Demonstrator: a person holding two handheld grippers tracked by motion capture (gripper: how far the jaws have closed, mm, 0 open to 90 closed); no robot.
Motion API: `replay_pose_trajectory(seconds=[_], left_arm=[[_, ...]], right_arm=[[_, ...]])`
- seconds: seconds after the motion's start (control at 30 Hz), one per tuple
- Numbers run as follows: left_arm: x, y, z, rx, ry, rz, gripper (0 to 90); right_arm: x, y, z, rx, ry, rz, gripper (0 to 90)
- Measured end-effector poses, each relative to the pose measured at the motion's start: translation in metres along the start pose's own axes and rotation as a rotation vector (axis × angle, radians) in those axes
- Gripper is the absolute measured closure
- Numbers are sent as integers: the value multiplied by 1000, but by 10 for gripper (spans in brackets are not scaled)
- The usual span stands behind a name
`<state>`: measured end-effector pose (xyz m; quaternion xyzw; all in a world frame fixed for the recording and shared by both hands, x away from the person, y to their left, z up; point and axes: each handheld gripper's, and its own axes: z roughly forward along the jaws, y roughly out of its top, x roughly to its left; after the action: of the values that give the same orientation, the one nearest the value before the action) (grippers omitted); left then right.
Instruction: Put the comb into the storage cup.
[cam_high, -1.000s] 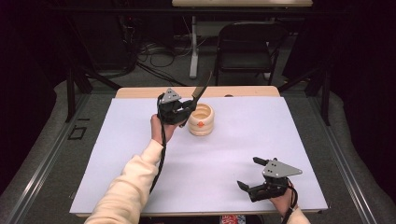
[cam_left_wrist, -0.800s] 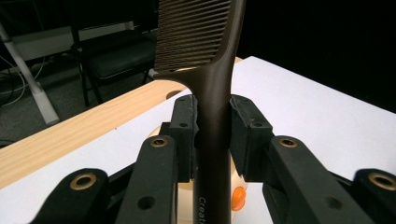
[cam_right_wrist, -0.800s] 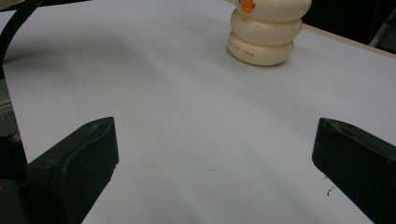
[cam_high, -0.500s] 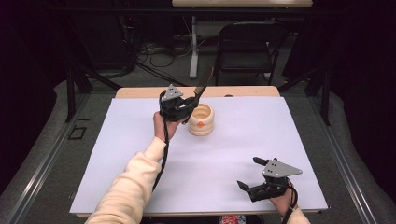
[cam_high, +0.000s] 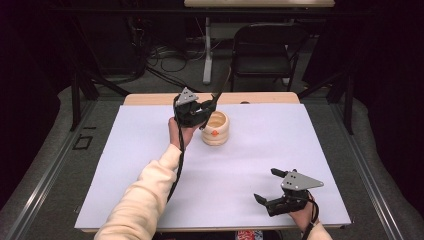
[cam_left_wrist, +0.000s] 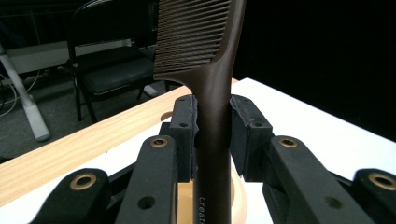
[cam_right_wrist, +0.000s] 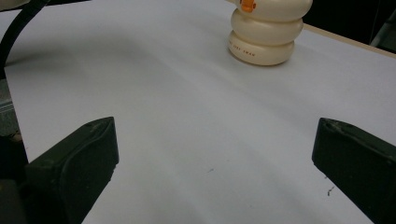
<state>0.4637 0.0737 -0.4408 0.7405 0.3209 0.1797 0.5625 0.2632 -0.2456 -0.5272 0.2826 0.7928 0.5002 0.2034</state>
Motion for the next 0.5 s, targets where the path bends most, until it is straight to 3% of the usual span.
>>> replay_pose_trajectory(seconds=[0.17,0.5], left_arm=[[1,3,3,-23,-19,-8,722],[-2,7,11,-37,-20,-7,722]], right_arm=[[0,0,0,-1,0,1,0],[0,0,0,-1,0,0,0]])
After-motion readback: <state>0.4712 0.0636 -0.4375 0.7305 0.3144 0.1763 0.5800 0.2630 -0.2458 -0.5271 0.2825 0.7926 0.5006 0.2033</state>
